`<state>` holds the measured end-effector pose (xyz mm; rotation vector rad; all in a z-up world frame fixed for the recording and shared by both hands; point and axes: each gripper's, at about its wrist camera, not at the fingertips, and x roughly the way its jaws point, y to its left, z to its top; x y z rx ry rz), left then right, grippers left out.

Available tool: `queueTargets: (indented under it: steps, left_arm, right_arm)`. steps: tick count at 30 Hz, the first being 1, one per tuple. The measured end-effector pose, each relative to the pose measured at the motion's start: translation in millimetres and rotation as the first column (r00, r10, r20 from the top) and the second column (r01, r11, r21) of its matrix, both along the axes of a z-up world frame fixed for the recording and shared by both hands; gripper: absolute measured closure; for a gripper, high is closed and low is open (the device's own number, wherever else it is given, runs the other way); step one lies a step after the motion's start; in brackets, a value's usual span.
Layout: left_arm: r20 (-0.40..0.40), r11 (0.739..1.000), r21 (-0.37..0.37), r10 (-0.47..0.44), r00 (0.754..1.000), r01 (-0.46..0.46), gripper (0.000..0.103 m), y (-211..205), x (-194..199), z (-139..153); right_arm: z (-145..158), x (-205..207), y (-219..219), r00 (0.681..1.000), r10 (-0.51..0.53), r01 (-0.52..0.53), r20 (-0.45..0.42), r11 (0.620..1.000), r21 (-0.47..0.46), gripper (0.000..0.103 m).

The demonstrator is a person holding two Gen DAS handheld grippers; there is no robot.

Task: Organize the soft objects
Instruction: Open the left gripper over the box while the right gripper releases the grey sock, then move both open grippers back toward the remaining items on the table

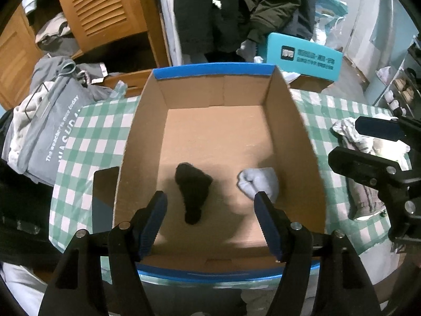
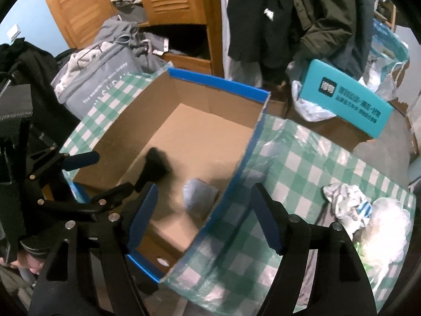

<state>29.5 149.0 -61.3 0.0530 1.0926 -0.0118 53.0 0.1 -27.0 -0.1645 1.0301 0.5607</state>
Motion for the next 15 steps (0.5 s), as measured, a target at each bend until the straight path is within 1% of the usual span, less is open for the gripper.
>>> queueTargets:
  steps: [2,5,15]
  left_arm:
    - [0.005,1.000,-0.007,-0.011,1.000,0.011,0.033,-6,-1,4]
    - [0.007,0.999,-0.021,-0.033,0.999,0.033,0.029,-15,-1,7]
    - [-0.004,0.997,-0.028,-0.078,0.997,0.078,0.029,-41,0,9]
  right_arm:
    - [3,-1,-5,1.000,-0.009,0.009,0.008,1.000,0.001,0.028]
    - [7,-3,-16,0.999,-0.024,0.024,0.022,1.000,0.006,0.027]
    - [12,-7,-54,0.997,-0.079,0.079,0.024,0.997,0.024,0.027]
